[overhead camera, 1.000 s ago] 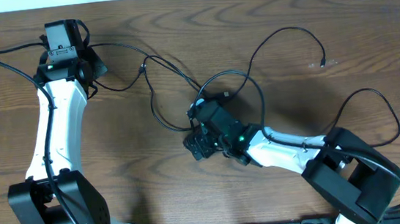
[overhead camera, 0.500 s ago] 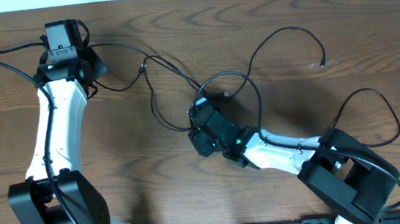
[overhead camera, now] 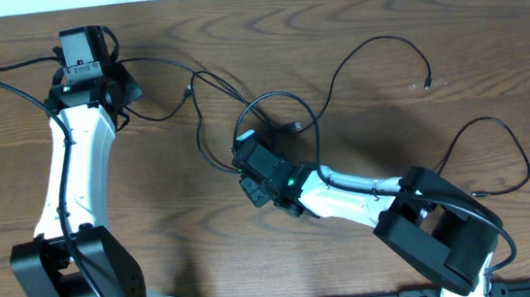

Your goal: Untangle cables

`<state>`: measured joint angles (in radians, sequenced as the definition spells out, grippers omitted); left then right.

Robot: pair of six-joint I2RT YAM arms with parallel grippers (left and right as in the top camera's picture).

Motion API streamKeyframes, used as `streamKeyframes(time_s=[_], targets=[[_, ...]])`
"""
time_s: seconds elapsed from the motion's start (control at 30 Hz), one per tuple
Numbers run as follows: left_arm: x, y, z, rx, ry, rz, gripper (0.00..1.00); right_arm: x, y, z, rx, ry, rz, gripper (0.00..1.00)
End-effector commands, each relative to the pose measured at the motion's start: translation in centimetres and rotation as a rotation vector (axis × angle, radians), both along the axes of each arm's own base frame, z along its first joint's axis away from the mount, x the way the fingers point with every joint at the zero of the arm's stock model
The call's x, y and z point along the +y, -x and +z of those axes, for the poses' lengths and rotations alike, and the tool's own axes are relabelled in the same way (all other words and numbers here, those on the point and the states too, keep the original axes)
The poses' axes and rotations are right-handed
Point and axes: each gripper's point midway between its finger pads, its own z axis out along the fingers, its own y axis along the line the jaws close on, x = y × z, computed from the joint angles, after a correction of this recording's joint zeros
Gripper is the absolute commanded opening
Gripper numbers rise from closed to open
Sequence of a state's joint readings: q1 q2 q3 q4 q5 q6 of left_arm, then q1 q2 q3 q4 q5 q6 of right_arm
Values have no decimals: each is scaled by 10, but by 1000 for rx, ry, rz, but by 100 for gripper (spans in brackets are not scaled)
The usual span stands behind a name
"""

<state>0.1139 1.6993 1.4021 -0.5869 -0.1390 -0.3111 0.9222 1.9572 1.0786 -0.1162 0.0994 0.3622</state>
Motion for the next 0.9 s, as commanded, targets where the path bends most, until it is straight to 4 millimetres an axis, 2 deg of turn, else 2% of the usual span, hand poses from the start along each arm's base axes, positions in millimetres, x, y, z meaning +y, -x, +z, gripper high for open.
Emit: streamKeyframes(time_s=[0.0,0.03,0.2,0.3,0.37,0.47,0.6,0.73,0.87], targets=[[0,-2,-2,5,1,3,8,-6,10,-21,44,46,2,8],[0,-2,-2,5,1,3,8,-6,10,-21,44,46,2,1],[0,-2,-2,5,1,3,8,-5,8,-16,47,39,-9,1],[0,-2,-2,6,1,3,8,-8,6,-3,56,27,-36,1],[0,-2,-2,5,1,3,8,-7,5,14,63,-9,-40,1],[0,-2,-2,5,1,3,8,1,6,55,63,-120,-3,1],[0,-2,-2,5,1,3,8,6,8,130,0,-286,58,1],[0,-2,-2,5,1,3,8,-10,3,200,-112,-403,43,1],[0,-2,-2,6,1,3,7,-40,-4,248,-220,-450,7,1]])
